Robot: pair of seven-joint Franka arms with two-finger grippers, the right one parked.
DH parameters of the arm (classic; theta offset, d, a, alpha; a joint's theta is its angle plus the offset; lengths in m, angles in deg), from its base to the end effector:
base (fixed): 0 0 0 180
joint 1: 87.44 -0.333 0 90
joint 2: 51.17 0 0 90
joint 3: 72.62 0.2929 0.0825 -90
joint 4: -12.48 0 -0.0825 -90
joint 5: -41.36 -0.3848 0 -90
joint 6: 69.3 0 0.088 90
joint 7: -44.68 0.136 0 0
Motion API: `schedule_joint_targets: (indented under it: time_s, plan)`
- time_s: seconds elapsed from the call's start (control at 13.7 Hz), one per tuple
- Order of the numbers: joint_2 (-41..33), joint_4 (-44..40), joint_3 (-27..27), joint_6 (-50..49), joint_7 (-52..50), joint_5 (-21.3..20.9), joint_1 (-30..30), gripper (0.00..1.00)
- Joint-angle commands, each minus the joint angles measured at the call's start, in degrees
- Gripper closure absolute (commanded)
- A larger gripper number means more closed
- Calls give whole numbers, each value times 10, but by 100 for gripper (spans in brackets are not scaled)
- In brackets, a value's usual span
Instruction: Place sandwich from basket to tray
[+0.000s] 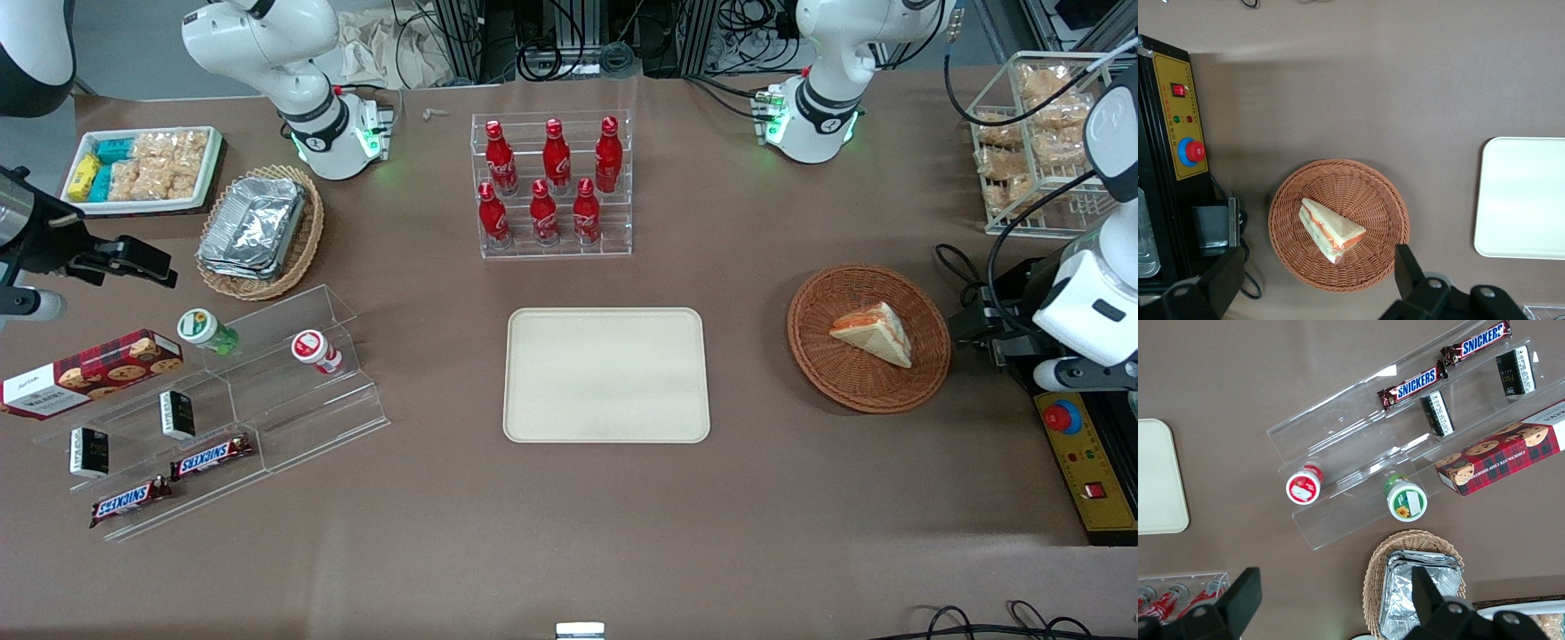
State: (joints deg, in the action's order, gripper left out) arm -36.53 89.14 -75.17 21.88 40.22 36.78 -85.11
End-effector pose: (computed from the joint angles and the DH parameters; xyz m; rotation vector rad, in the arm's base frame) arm 0.6270 -0.0396 0.5336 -3.0730 0.0117 -0.0057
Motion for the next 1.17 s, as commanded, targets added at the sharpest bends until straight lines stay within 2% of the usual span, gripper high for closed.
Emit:
schedule_joint_targets:
  time_s: [0.0,0.22,0.36,0.51,0.73,0.87,1.09]
  plan:
    - [5,-13,-7,-3,-14,-11,-1,0]
    - [5,-13,-7,-2,-16,-14,-1,0]
    - [2,0,-8,-2,-22,-33,1,0]
    - [-13,21,-8,-3,-31,-27,1,0]
    - [-71,118,-7,22,-34,-18,-1,0]
    - [-117,205,-4,71,-37,10,-7,0]
    - [-171,301,3,121,-40,12,-13,0]
